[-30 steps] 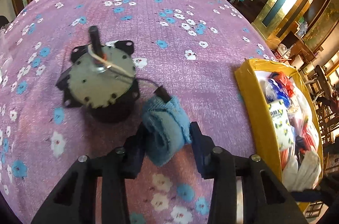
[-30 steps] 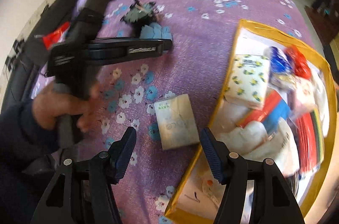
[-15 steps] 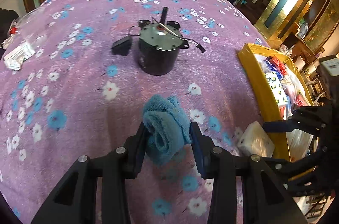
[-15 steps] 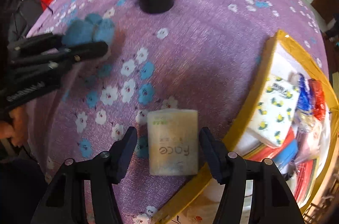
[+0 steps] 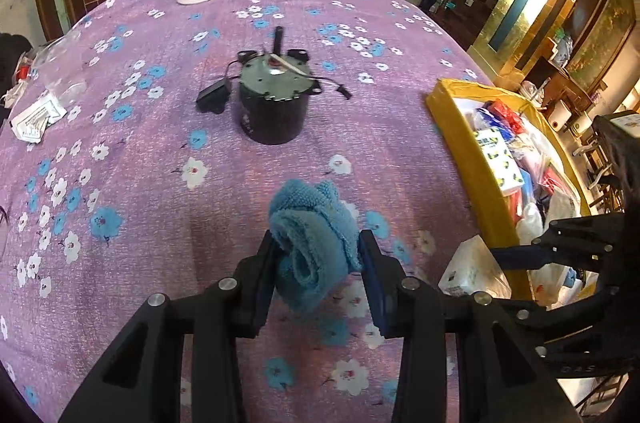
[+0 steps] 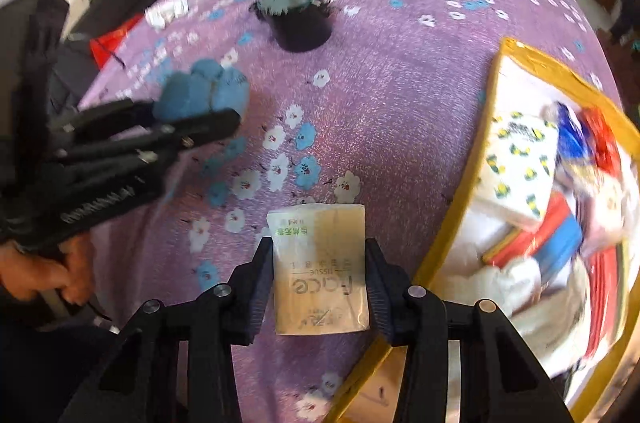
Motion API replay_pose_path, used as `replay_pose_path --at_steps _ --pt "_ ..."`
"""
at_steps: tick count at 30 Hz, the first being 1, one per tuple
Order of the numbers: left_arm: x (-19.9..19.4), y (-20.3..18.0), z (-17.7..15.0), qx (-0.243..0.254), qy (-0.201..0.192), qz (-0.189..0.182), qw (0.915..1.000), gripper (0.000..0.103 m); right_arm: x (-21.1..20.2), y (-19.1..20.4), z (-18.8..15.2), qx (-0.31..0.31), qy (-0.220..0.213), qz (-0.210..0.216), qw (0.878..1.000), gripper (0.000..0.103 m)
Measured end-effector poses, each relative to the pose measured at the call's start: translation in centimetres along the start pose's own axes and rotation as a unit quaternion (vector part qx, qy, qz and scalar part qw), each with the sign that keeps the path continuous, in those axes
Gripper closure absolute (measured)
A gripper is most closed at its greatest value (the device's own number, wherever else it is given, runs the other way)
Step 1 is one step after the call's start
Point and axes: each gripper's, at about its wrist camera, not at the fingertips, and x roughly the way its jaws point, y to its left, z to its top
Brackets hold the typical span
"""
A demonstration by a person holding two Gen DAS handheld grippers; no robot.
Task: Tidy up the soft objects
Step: 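Carry the blue cloth and Face tissue pack over the tray with both tools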
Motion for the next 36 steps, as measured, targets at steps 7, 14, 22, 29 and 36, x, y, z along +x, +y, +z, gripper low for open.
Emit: replay_pose_path --at_steps 7,14,22,29,36 --pt "-0.9 -3.2 0.2 0.026 -0.013 -0.005 0.9996 0.065 -3.4 -0.7 -1.9 0.046 -0.057 0.041 0.996 0.055" --pt "-2.2 -8.0 0.0 0.059 -0.026 -0.016 0.9978 0.065 -6.8 -3.3 -4.5 0.085 -0.094 0.046 0.991 0.055" --pt "-2.9 -14.5 -0.4 0.111 -0.028 -0.042 0.9925 0.065 -10.0 -7.7 -7.4 0.134 -0.130 0.034 0.982 0.055" --pt "-2.0 -20.0 -0.9 0.163 -0.007 -0.071 0.9841 0.065 -11.8 -11.9 -9.1 0.184 -0.151 0.021 0.971 0.055" --pt "-0.9 -23.3 -1.4 0.198 0.015 -0.085 0.9764 0.064 -12.4 -15.1 -10.1 0.217 -0.158 0.011 0.963 0.055"
